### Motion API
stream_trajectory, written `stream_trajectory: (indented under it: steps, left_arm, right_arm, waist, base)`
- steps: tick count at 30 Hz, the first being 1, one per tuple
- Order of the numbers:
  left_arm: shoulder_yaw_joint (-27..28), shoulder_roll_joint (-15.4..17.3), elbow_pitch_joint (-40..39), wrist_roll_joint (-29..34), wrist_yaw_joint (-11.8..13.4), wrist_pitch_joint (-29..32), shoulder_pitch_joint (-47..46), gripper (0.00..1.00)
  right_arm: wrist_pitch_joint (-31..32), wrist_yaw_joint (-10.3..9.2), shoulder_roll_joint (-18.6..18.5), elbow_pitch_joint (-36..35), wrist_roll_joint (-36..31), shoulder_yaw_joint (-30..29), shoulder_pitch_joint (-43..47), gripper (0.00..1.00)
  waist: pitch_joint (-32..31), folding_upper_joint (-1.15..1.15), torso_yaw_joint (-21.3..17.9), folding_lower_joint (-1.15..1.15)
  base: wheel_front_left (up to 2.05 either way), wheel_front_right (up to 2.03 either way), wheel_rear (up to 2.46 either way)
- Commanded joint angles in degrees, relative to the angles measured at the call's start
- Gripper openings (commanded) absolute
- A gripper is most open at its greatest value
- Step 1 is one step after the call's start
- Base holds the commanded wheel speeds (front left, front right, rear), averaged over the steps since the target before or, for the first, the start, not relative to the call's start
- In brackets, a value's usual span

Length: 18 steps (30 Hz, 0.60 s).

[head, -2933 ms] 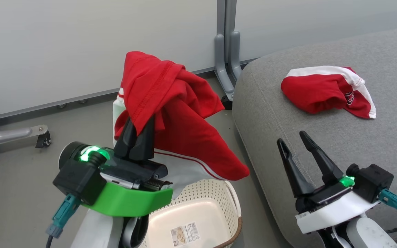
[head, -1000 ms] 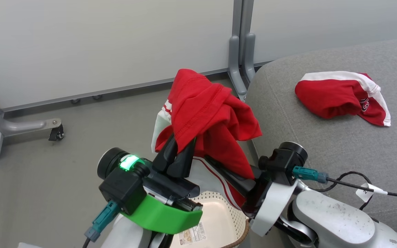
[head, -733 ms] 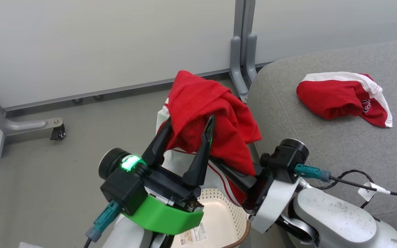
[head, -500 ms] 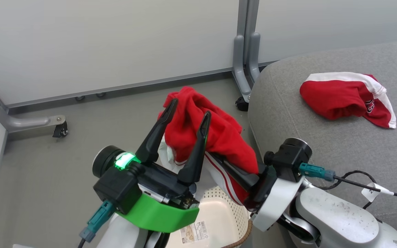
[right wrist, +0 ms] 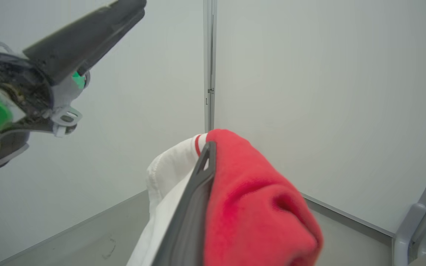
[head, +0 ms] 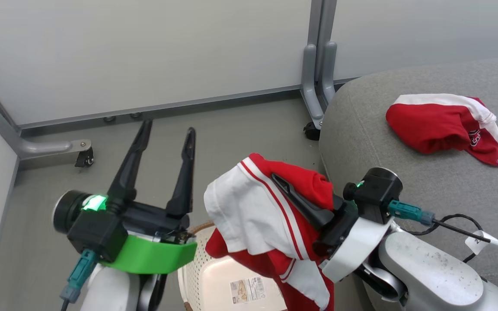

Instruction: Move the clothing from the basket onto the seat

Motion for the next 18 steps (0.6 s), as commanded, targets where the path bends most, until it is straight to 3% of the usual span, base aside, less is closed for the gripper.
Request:
stream_trajectory:
  steps: [1, 8, 18]
  left_arm:
    - [1.4, 0.6, 0.6, 1.7, -0.4, 0.1, 1.4, 1.0]
    - [8.7, 0.9, 5.2, 4.1, -0.8, 0.1, 6.5, 1.0]
    - [14.4, 0.4, 12.9, 4.3, -1.3, 0.1, 13.2, 1.0]
  right_arm:
    - [0.0, -0.02, 0.0, -0.6, -0.4, -0.7, 0.8, 0.0]
    - [0.0, -0.02, -0.5, -1.4, -1.6, -5.2, 3.2, 0.0]
    - [0.0, -0.02, -0.6, -2.4, -3.1, -10.0, 6.6, 0.0]
  waist:
    - [0.0, 0.0, 0.3, 0.0]
    - [-0.2, 0.0, 1.3, 0.0]
    - [-0.8, 0.0, 2.2, 0.0]
  base:
    - [0.0, 0.0, 0.0]
    - [0.0, 0.0, 0.0]
    - [0.0, 0.0, 0.0]
